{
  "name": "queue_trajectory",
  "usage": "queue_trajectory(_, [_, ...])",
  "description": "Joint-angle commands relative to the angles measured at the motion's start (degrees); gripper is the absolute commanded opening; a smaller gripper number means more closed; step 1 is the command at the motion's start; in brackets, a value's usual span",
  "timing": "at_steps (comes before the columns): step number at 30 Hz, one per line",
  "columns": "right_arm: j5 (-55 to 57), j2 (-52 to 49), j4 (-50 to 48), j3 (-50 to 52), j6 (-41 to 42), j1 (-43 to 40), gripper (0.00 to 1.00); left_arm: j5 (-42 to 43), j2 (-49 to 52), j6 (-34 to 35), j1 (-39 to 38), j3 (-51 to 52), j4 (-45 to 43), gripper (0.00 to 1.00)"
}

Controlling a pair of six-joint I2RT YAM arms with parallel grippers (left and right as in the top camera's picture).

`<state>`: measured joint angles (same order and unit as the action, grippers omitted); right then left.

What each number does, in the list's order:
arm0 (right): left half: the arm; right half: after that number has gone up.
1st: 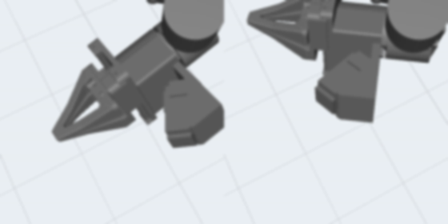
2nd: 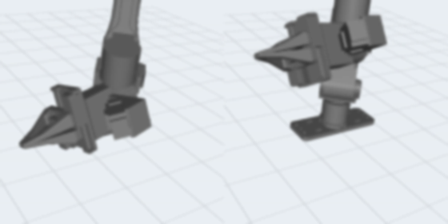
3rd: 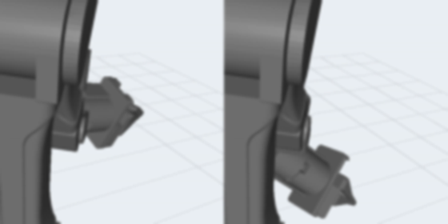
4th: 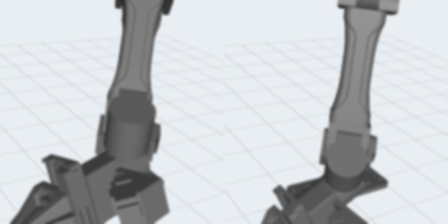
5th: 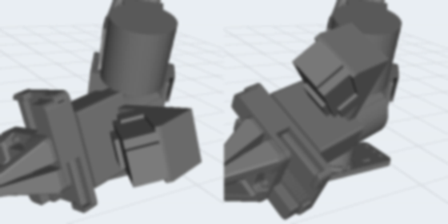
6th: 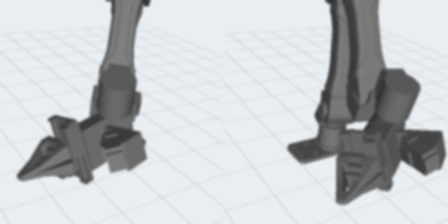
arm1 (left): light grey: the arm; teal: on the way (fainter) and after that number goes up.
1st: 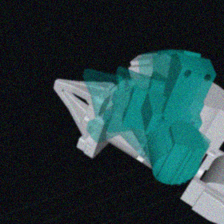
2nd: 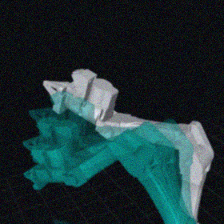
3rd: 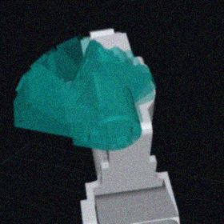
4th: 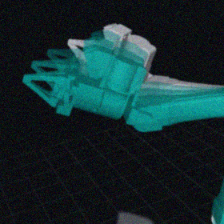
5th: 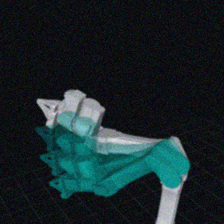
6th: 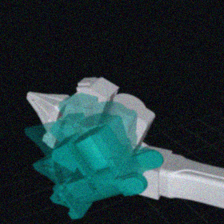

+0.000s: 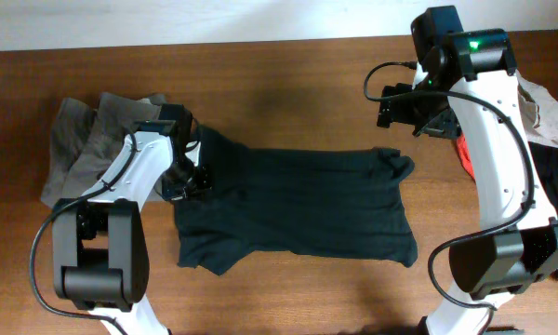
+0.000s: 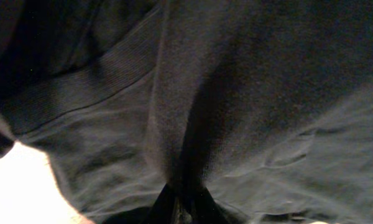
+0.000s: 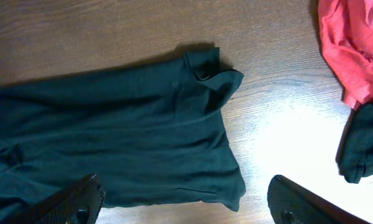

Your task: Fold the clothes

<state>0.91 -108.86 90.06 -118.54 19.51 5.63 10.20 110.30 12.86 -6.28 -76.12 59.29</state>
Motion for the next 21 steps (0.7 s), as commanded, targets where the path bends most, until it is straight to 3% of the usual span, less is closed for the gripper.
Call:
queue_trajectory(1, [1.51,0.07,0.17,0.28,0.28,0.42,0.90,-5.44,-1.29,-1.16,0.17,-1.03,1.55,0.06])
queue_trajectory(4, [1.53,0.07,0.15,0.28,0.31,0.42,0.90,-8.26,-1.29,-1.14,0.17,-1.03,2.14,0.07])
queue_trajectory(6, [1.53,0.04,0.04,0.28,0.31,0.39,0.90,-8.28,-1.29,-1.11,0.17,-1.03,1.57,0.15])
queue_trajectory(8, [1.53,-0.09,-0.46,0.33,0.33,0.39,0.95,-8.28,-1.29,-1.14,0.17,-1.03,0.74,0.36])
queue_trajectory(9, [1.53,-0.24,-0.81,0.35,0.31,0.39,0.98,-8.24,-1.29,-1.11,0.17,-1.03,0.52,0.54])
queue_trajectory(13, [1.53,-2.03,-2.93,1.44,0.35,0.31,0.99,-8.24,-1.29,-1.11,0.11,-1.03,0.28,0.87])
queue_trajectory(16, [1.81,-4.46,-5.05,3.28,0.55,0.24,1.00,-7.61,-1.31,-1.18,0.07,-1.27,-1.79,0.85])
queue_trajectory(19, [2.86,-6.99,-5.79,4.20,1.20,-0.52,0.87,-7.52,-1.31,-1.20,0.07,-2.95,-1.97,0.80])
queue_trajectory(21, [2.80,-8.85,-5.66,4.24,1.44,-1.27,0.84,-7.54,-1.31,-1.90,0.07,-4.17,-1.73,0.80])
